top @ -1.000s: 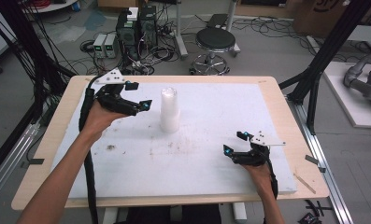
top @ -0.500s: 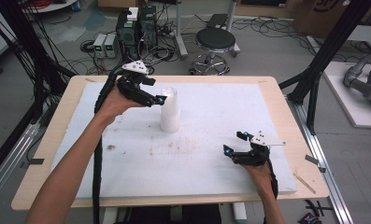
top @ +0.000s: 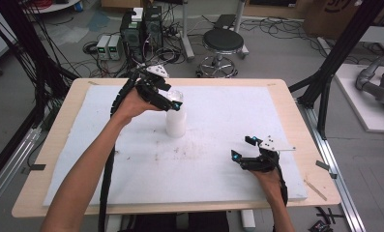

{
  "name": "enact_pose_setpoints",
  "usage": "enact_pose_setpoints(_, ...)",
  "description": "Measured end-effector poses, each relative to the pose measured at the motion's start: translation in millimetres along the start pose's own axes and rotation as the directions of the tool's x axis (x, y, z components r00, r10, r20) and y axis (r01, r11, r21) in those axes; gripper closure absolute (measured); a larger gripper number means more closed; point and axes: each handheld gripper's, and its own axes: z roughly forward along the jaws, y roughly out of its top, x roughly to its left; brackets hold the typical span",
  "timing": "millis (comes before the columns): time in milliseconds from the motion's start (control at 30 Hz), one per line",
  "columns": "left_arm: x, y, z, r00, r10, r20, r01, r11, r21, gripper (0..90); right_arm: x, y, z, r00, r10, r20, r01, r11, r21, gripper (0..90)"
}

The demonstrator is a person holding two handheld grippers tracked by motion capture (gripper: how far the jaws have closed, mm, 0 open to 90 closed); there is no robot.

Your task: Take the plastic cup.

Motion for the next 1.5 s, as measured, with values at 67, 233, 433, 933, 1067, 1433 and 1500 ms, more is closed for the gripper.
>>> enact_pose_setpoints(67,-0.8,-0.7,5.7,1.0000,-0.004,0.001,0.004,0.9999,0.013,11.7,0.8,0.0,-0.1,1.0000,0.006,0.000,-0.006,1.000,0.003,15.6)
enact_pose_setpoints(233,0.0,-2.8,15.7,1.0000,-0.007,-0.005,0.007,0.9983,0.058,12.5,0.4,0.1,0.0,1.0000,0.003,0.000,-0.003,1.000,0.001,15.6)
enact_pose_setpoints(433,-0.4,-2.3,20.2,1.0000,-0.008,-0.005,0.008,0.9969,0.079,15.4,-0.5,0.2,0.3,1.0000,0.002,-0.001,-0.002,1.000,0.002,15.6)
enact_pose_setpoints(933,0.6,-2.1,21.8,0.9998,-0.013,0.016,0.011,0.9958,0.090,28.4,-0.1,0.3,0.3,0.9999,0.011,-0.005,-0.011,1.000,0.010,15.6)
enact_pose_setpoints(1067,0.5,-2.2,22.1,0.9995,-0.019,0.024,0.017,0.9954,0.094,33.7,0.0,0.2,0.4,0.9999,0.011,-0.005,-0.011,1.000,0.011,15.6)
enact_pose_setpoints(1433,-1.0,-0.4,21.9,0.9993,-0.034,0.014,0.033,0.9940,0.105,35.3,-0.5,0.2,0.6,0.9999,0.008,-0.006,-0.008,1.000,0.009,15.6)
enact_pose_setpoints(1500,-1.1,-0.2,21.5,0.9993,-0.037,0.012,0.035,0.9939,0.105,35.8,-0.5,0.2,0.6,1.0000,0.008,-0.006,-0.008,1.000,0.009,15.6)
